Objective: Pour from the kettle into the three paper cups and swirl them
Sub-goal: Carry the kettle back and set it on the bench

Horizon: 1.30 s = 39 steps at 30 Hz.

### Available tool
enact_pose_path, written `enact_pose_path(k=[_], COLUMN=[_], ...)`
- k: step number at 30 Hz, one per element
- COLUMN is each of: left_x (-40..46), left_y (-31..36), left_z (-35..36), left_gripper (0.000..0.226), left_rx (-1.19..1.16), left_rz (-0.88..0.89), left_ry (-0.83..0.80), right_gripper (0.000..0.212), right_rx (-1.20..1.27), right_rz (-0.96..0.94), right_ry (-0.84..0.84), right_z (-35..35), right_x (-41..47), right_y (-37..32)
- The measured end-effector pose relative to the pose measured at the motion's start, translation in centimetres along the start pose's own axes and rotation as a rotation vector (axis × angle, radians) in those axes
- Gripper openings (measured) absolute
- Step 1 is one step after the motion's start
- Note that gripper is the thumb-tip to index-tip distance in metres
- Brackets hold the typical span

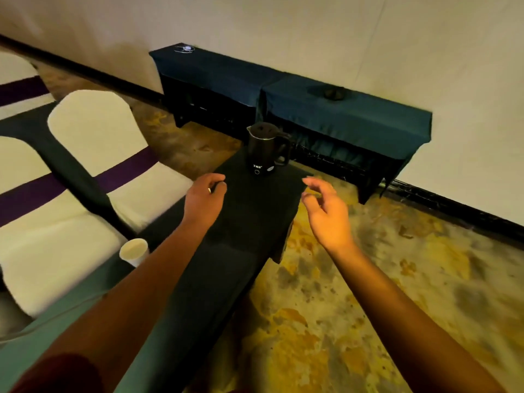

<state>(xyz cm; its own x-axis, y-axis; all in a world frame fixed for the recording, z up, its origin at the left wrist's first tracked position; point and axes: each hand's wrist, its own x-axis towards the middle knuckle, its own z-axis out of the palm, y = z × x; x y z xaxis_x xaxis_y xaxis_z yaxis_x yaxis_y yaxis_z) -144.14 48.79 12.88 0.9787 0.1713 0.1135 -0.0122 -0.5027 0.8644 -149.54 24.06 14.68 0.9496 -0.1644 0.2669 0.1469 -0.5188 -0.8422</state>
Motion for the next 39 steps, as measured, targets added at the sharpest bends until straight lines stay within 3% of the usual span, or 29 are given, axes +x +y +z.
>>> enact_pose_path(k=[14, 24, 29, 35, 39], left_x=[14.8, 25.7, 28.7, 31.7, 33.8], left_y=[2.3, 1.0, 0.7, 2.2, 2.3], left_z=[10.3, 13.3, 16.6, 20.3, 20.3], left_gripper=[0.027, 0.025, 0.025, 0.019, 0.026], left_rx=[-0.089, -0.223, -0.195, -0.106, -0.079], left_rz=[0.038, -0.126, -0.165, -0.186, -0.229], left_ry=[-0.144, -0.239, -0.179, 0.074, 0.124], right_gripper=[0.031, 0.030, 0.033, 0.029, 0.029], right_rx=[0.005, -0.031, -0.035, -0.008, 0.017], right_rz=[0.116, 0.198, 0.215, 0.205, 0.212], right_ry=[0.081, 0.056, 0.029, -0.064, -0.136], right_z=[-0.7, 0.7, 0.3, -0.7, -0.3], right_x=[12.7, 22.9, 27.0, 32.9, 36.1], right_y=[6.9, 10.2, 13.3, 17.7, 19.8])
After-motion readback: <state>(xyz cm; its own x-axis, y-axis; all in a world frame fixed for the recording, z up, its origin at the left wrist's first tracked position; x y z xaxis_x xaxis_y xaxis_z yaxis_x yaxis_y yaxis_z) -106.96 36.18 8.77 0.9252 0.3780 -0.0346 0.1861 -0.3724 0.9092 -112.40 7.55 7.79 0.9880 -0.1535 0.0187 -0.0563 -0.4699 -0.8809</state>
